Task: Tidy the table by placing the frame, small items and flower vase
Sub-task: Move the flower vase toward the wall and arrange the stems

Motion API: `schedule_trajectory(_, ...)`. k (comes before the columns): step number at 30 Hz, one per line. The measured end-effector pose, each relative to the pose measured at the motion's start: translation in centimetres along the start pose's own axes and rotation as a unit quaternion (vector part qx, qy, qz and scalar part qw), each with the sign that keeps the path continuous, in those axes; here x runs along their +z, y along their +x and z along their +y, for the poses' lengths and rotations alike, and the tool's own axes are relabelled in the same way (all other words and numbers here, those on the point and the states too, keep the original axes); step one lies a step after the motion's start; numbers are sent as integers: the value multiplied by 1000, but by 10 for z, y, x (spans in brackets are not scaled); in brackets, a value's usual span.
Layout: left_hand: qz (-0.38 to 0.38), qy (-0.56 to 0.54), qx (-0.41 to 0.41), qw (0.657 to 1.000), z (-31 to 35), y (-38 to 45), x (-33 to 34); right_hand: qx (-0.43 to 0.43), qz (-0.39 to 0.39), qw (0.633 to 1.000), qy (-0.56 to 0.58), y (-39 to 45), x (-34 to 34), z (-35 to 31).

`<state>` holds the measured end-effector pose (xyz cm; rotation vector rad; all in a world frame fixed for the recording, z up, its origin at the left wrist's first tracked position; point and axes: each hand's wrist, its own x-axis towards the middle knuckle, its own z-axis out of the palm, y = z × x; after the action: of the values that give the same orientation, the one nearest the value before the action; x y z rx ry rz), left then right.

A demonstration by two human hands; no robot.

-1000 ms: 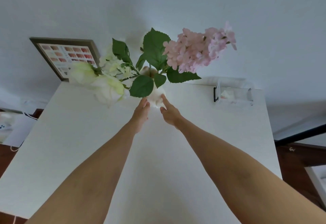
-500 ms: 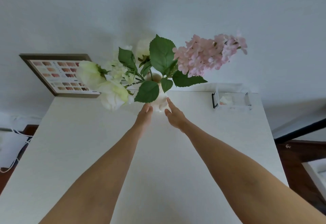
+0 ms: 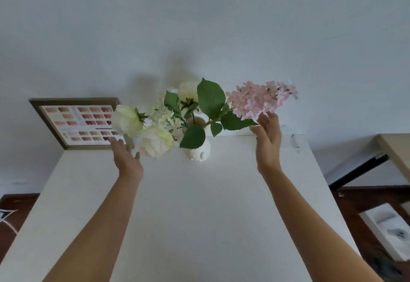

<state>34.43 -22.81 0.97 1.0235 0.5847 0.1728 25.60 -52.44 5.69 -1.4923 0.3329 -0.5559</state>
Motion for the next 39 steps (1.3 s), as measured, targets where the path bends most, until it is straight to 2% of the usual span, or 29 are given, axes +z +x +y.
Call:
schedule_trajectory(2, -51, -13, -2, 999, 11, 2, 13, -14, -46, 998, -32, 2, 10, -11)
schedule_trajectory(5, -126, -27, -14, 992, 21, 0, 31, 12, -32, 998, -60, 7, 26, -18)
schedule_trajectory(11, -165, -9, 25, 986, 34, -15, 62, 5, -14, 994, -106, 27, 58, -33)
schedule_trajectory(18, -254, 93, 76, 960, 41, -19, 92, -39, -53, 980, -188, 47, 96, -46)
schedule_trajectory(22, -254, 157, 85, 951, 43, -15, 100, -58, -79, 961, -259, 55, 111, -38)
schedule_trajectory(29, -230, 236, 62, 942, 38, -3, 103, -38, -101, 945, -307, 55, 115, -13)
schedule_trajectory(36, -249, 289, 73, 922, 37, 0, 101, -18, -92, 949, -301, 54, 109, -8)
schedule_trajectory(39, -233, 260, 45, 936, 37, 3, 91, -16, -77, 957, -279, 49, 102, -6)
